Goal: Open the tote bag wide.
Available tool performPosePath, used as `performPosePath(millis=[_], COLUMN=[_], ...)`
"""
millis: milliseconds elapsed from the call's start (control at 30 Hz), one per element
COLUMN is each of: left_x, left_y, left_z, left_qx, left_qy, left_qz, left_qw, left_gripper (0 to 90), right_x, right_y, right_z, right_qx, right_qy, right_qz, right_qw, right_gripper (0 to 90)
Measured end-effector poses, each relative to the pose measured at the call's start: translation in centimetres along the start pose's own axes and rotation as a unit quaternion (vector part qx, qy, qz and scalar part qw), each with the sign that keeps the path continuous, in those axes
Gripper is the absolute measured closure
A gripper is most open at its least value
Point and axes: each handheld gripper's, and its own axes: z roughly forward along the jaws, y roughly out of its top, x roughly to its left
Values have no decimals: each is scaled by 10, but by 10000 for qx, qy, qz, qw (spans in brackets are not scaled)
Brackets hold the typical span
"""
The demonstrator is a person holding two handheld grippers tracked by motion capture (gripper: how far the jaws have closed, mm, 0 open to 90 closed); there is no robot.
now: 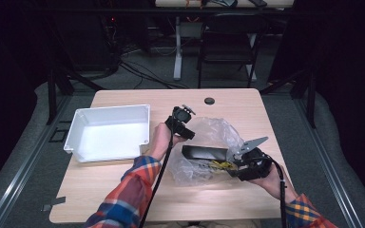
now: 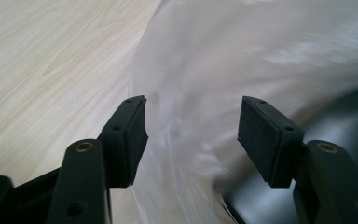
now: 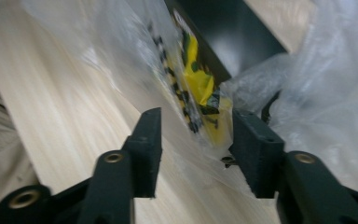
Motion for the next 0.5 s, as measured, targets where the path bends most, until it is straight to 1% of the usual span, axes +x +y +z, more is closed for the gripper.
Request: performPosePath(millis=[33,100,133,200,233,267,300,333,367,400,433,467,500], left_x=[-3,-9,-12,-17,-19,-21,-23,-24,-24,-23,-22,-20,-18], left_y=[-4,-12,-17,-27,-33,-38,-43,-48,-52,-57,-62,-66,-70], left_z=[-8,-22,-27,-34,-35,-37,-37,-36,-35,-33,-30,-27,-24], left_qx=[-91,-190,-194,-195,-173,-180,-150,-94,-68,-5,48,92,170], left_qy=[-52,-41,-137,-109,-134,-141,-65,-54,-5,34,-35,-50,-70], left_qz=[24,108,119,154,146,122,131,132,124,95,26,-34,-73], left_qw=[9999,9998,9996,9996,9997,9997,9998,9999,9999,9999,10000,9999,9998], left_gripper=[371,353,348,334,329,323,322,321,315,316,316,321,325], right_x=[1,6,7,9,9,10,10,10,10,9,5,0,-6], right_y=[1,6,8,11,13,15,17,20,22,25,28,30,33], right_z=[-4,-14,-19,-29,-32,-36,-38,-40,-41,-41,-40,-35,-29], right_qx=[-60,-225,-324,-536,-620,-702,-816,-905,-939,-997,-992,-941,-735], right_qy=[12,-33,-61,-176,-230,-357,-465,-624,-907,-1091,-1123,-1200,-1295], right_qz=[-40,-101,-101,-110,-98,-95,-91,-69,-82,-56,-3,91,110], right_qw=[10000,9997,9994,9983,9978,9968,9955,9939,9914,9890,9887,9883,9888], right_gripper=[502,487,480,469,461,458,452,433,427,423,410,391,379])
